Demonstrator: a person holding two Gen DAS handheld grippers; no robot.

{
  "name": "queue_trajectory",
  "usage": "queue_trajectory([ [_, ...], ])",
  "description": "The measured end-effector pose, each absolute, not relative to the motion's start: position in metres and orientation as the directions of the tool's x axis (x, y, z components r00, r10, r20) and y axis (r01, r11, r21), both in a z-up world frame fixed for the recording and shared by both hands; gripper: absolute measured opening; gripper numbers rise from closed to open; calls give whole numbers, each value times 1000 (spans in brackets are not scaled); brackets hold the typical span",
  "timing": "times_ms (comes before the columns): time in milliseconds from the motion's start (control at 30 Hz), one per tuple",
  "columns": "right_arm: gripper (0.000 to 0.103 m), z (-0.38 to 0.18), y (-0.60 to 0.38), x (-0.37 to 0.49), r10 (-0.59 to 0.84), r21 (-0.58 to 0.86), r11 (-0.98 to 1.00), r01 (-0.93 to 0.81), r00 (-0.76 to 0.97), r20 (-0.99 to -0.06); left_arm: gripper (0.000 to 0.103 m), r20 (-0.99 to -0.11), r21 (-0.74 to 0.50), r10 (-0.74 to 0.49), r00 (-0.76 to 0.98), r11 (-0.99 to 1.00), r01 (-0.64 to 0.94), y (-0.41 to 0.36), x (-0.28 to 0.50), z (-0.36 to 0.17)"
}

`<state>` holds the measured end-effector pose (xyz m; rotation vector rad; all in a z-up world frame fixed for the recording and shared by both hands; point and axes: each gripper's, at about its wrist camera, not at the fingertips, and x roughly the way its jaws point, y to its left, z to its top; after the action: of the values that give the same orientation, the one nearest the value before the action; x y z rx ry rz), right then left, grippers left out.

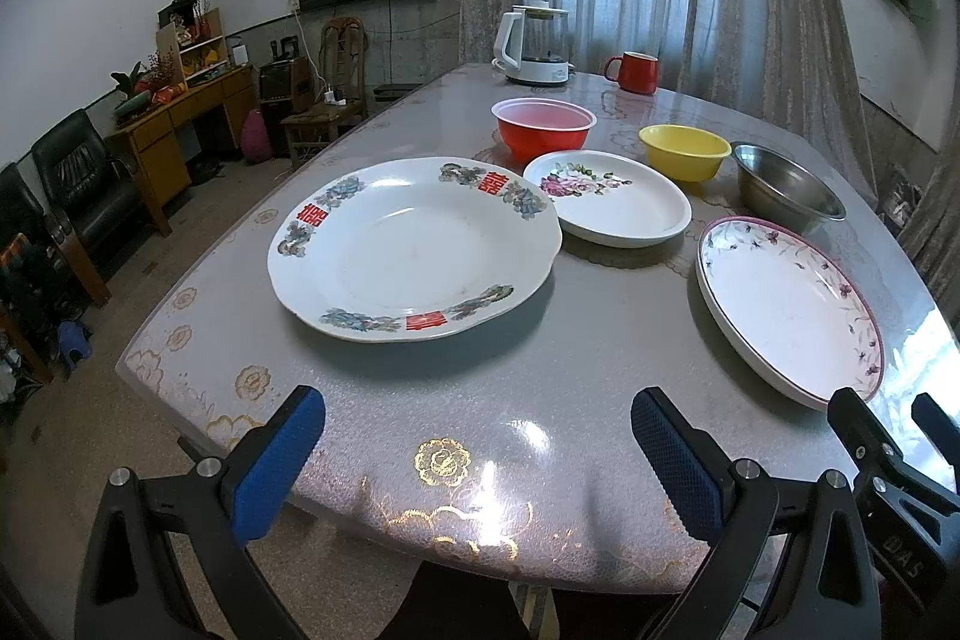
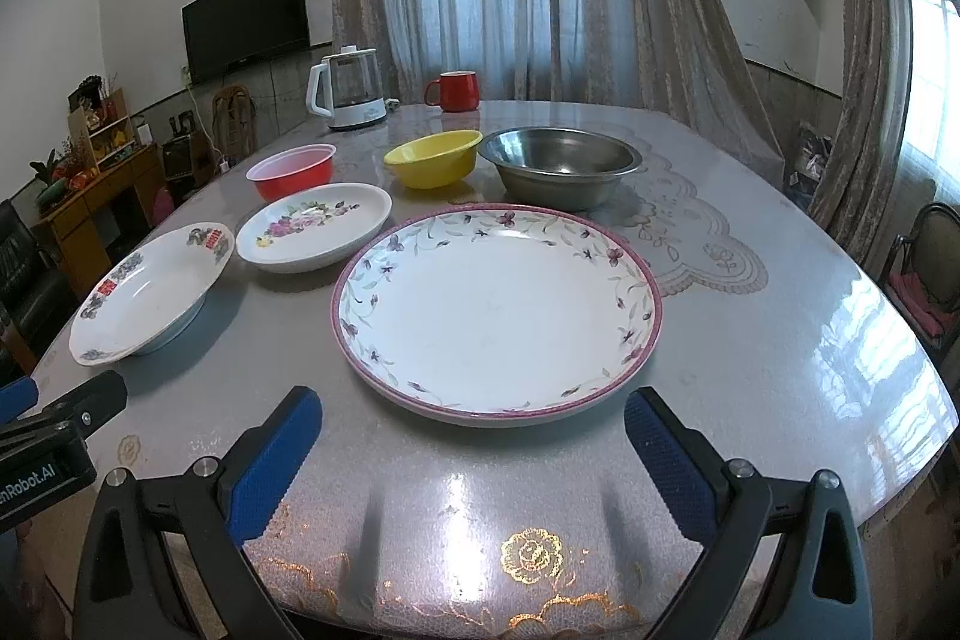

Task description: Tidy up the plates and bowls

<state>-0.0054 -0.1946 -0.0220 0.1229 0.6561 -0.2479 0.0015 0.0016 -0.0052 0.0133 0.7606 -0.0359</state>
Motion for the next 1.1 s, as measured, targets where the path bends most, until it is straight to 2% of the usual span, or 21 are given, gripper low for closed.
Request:
queue_trajectory([
  [567,103,-22,-193,-3,-179,45,965,259,774,-607,103,-699,-11,-36,714,999,41,5,3,-9],
  [900,103,-23,-186,0,-105,77,980,186,797,-595,103,-717,-33,-53,695,999,42,10,8,-14],
  [1000,103,-23,-183,2,-87,76,984,163,801,-593,103,-720,-64,-87,688,996,58,14,10,-16],
  [1100,103,-25,-180,8,-30,94,990,109,793,-609,103,-717,-159,-179,673,983,92,24,15,-18],
])
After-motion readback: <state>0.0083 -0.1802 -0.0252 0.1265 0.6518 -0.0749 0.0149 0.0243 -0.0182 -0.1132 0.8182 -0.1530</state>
